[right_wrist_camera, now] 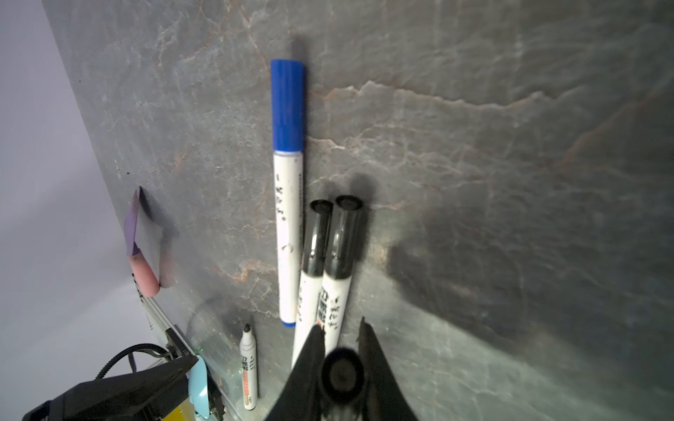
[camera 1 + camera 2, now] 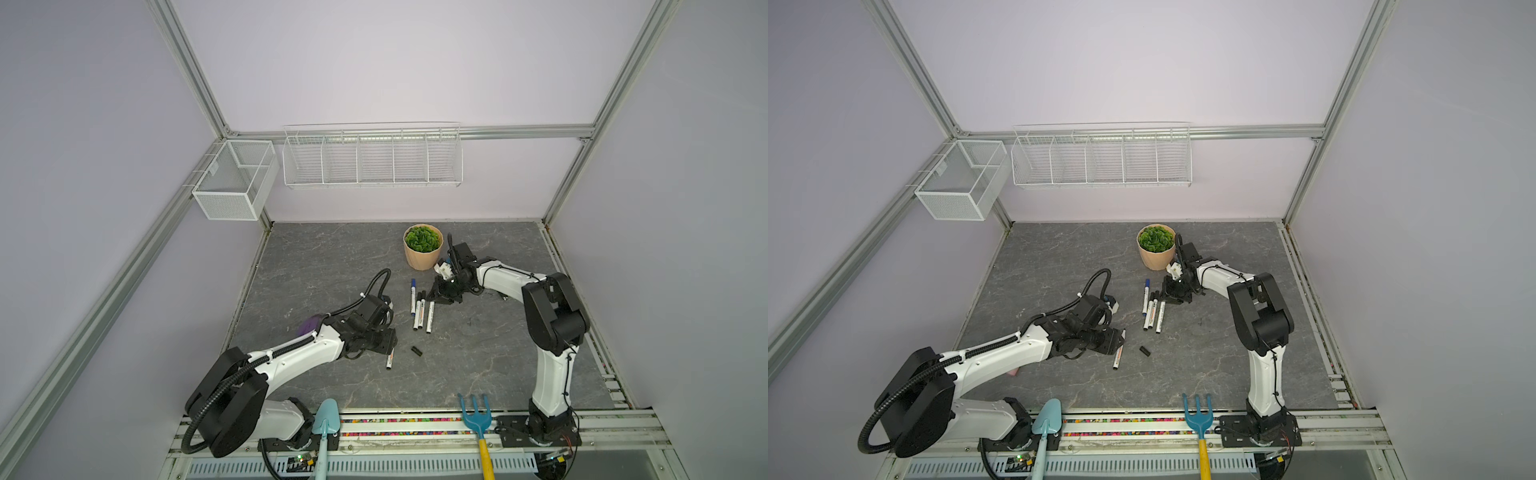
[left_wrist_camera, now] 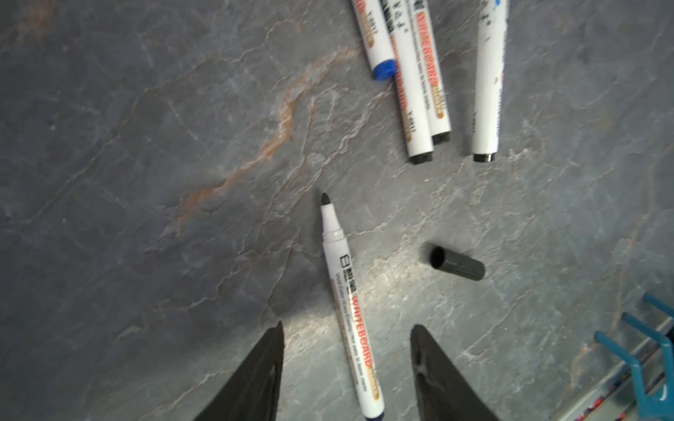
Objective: Insert the pens into the pen caps
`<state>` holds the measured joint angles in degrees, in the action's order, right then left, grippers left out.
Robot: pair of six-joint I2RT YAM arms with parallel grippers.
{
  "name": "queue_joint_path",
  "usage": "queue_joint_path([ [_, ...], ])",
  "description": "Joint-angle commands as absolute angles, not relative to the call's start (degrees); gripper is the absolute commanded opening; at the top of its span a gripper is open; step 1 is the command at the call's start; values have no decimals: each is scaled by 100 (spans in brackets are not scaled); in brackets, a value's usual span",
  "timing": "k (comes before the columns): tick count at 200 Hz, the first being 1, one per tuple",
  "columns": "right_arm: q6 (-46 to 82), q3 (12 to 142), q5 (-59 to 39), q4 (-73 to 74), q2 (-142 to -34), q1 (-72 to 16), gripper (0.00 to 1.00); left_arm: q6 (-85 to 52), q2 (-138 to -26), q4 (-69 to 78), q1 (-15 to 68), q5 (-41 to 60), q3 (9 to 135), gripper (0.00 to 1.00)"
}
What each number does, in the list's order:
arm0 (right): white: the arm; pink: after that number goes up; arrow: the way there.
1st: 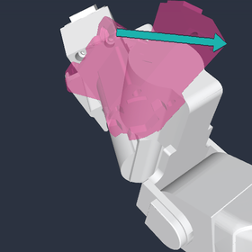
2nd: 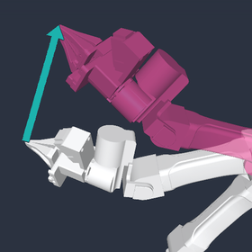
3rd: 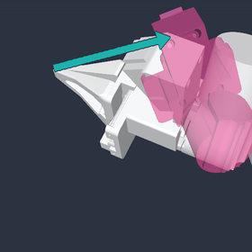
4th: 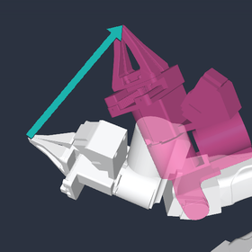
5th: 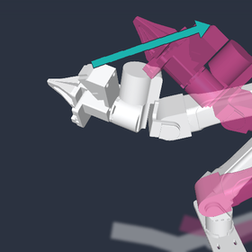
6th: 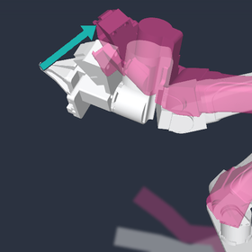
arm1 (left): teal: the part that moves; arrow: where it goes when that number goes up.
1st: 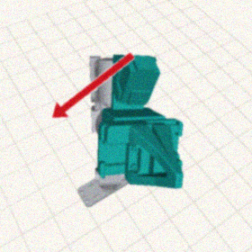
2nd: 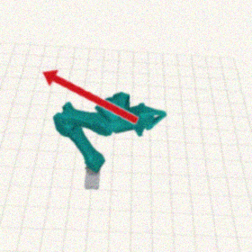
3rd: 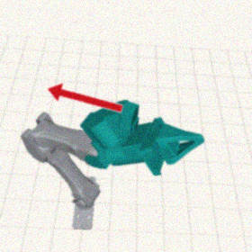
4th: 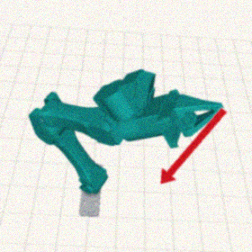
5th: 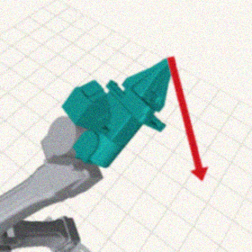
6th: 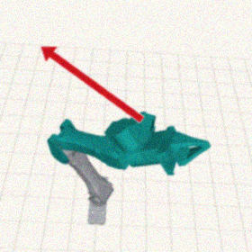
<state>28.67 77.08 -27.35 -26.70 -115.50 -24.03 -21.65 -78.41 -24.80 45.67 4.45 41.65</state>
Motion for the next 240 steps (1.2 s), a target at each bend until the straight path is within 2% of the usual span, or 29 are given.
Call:
queue_joint_path([
  [1, 3018, 7826, -2557, -2453, -11638, -2378, 29, -2259, -8216, -3058, 4710, 235, 4461, 56],
  [35, 3059, 7877, -2410, -2400, -11470, -2366, 41, -2145, -8958, -3379, 4867, 311, 4876, 57],
  [61, 3017, 7692, -2166, -2391, -11146, -2359, 42, -2103, -9483, -3703, 4881, 326, 5216, 54],
  [99, 2909, 7397, -1948, -2370, -10468, -2342, 42, -2135, -9772, -3846, 4888, 306, 5430, 25],
  [119, 2894, 7248, -1881, -2313, -10079, -2325, 43, -2162, -9852, -3837, 4892, 222, 5482, 17],
  [142, 2768, 7224, -1911, -2372, -9742, -2321, 43, -2192, -9879, -3788, 4895, 44, 5588, 0],
  [171, 2369, 7219, -2409, -2507, -9532, -2425, 43, -2013, -9647, -3556, 4847, -18, 5902, 0],
  [210, 1670, 7046, -3186, -2452, -9356, -2773, 42, -1985, -8566, -1983, 4599, 550, 5683, 0],
  [240, 1609, 7119, -3417, -2276, -9218, -2874, 43, -1926, -8293, -1166, 4562, 704, 5564, 0],
])
